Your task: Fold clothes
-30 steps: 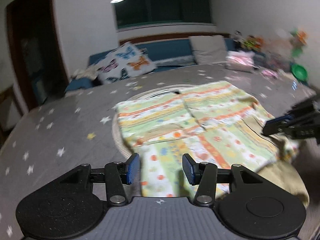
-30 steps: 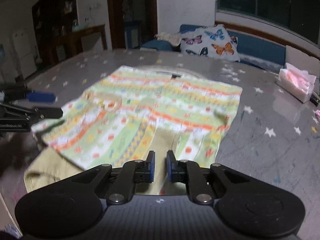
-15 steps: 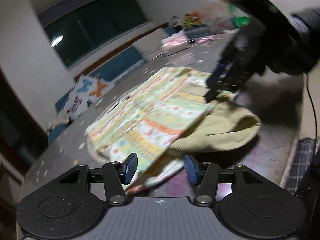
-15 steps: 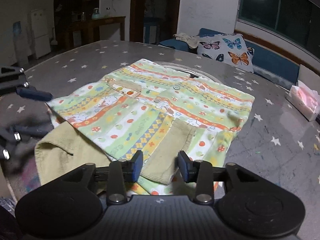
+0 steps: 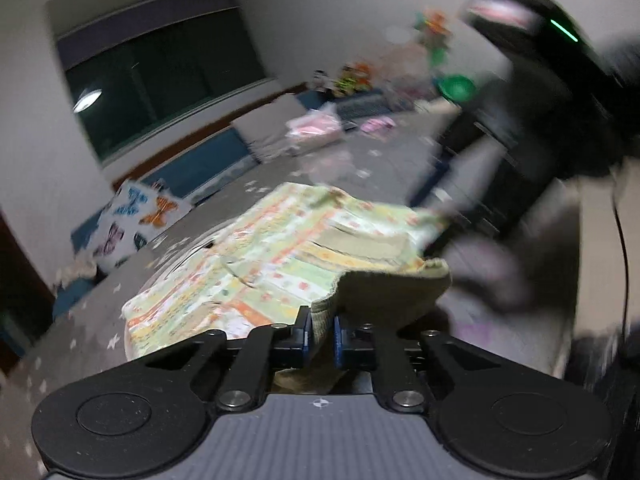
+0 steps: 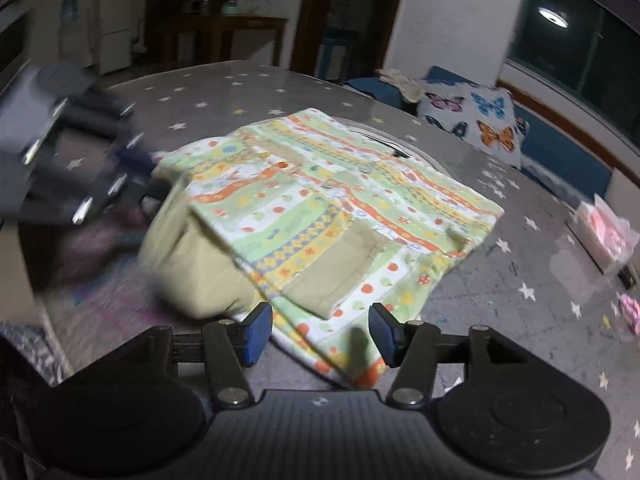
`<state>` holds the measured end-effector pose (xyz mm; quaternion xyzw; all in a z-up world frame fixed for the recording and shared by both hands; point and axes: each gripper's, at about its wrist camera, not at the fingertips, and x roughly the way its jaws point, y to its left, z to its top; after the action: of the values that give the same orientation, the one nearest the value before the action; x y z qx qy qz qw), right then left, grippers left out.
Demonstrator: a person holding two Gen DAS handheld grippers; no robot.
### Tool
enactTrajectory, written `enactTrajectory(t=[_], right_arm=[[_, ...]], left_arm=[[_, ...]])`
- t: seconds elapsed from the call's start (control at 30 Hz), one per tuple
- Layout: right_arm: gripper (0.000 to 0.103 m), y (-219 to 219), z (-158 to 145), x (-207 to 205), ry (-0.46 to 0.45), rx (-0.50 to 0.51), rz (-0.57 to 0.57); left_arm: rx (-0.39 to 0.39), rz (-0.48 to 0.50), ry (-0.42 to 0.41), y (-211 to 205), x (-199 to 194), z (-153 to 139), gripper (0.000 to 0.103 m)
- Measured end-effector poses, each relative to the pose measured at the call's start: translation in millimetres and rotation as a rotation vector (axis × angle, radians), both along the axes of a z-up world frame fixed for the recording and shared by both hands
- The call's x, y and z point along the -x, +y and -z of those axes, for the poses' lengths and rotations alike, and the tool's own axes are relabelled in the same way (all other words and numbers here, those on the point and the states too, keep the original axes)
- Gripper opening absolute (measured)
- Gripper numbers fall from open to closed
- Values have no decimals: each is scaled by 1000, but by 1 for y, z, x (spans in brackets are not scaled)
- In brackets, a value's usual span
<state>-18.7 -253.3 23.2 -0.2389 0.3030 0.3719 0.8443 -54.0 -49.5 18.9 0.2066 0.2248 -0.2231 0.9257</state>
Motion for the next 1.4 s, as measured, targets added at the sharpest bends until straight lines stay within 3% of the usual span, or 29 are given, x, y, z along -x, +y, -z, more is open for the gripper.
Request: enactTrajectory(t=[0.2, 0.3, 0.37, 0.43, 0.53, 0.6, 0.93, 1.03, 1.1, 1.17, 1.4], right_arm=[[58, 14, 1, -9, 30, -34, -20], [52, 21, 2, -16, 48, -55, -26], [30, 26, 3, -20, 60, -68, -30], [20, 31, 3, -24, 72, -82, -34], [16, 38, 3, -30, 90, -103, -37], [15, 37, -2, -34, 102, -123, -24], [12, 38, -21, -47, 121, -183, 18], [12, 38, -20, -46, 111, -179, 26], [12, 37, -18, -44, 109, -177, 33], [11, 37, -16, -40, 100, -175, 38], [9, 25, -24, -22, 69, -202, 41]], left_arm=[[110, -83, 32, 14, -36, -18, 7], [129, -90, 51, 17, -43, -18, 7], [132, -89, 68, 19, -41, -17, 9], [127, -91, 68, 23, -35, -16, 11], [95, -99, 52, 29, -22, -13, 23], [52, -101, 35, 30, -17, -7, 50], [-165, -111, -48, 38, 10, 20, 57], [-230, -113, -73, 41, 18, 29, 56], [-247, -112, -71, 42, 18, 32, 32], [-262, -110, -68, 43, 18, 35, 14], [-220, -95, -94, 43, 39, 13, 8]])
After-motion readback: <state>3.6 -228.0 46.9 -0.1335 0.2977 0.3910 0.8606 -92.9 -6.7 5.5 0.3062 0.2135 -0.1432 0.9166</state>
